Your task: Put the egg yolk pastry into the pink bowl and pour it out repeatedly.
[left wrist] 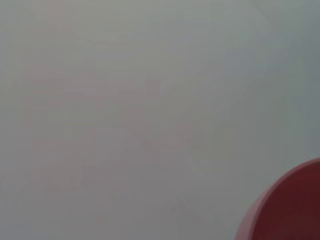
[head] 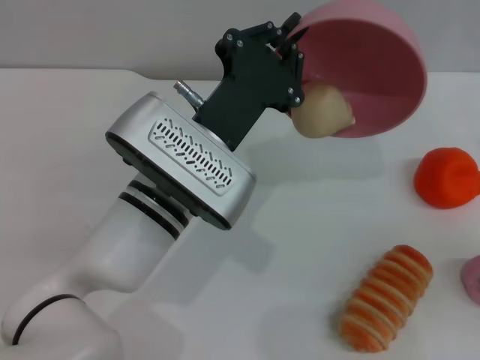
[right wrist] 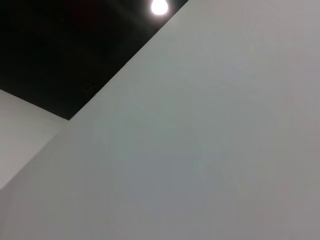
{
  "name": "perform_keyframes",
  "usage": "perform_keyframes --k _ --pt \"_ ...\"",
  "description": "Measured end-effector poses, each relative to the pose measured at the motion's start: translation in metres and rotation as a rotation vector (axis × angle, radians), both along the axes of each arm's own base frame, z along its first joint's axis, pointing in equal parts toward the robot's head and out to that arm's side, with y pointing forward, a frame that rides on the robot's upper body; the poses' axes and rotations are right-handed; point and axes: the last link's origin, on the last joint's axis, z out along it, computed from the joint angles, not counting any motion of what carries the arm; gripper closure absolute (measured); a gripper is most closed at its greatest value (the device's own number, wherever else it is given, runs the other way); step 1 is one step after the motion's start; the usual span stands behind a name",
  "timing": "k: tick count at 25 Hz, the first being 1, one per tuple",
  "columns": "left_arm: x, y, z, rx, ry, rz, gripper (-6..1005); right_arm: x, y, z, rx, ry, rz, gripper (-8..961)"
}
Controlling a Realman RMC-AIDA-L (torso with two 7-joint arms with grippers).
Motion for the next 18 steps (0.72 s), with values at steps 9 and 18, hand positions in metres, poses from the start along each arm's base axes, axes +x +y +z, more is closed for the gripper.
perform_keyframes --k 9,18 --pt "0.0019 -0.0048 0.0009 0.019 -0.001 -0.030 959 -0.0015 0.0021 -0.0085 -0.033 0.009 0.006 389" --pt "-0.0009 -0.0101 0.0064 0.074 0.005 -0.046 959 0.0004 -0.0016 -0.0088 -0.032 0.011 0.009 389"
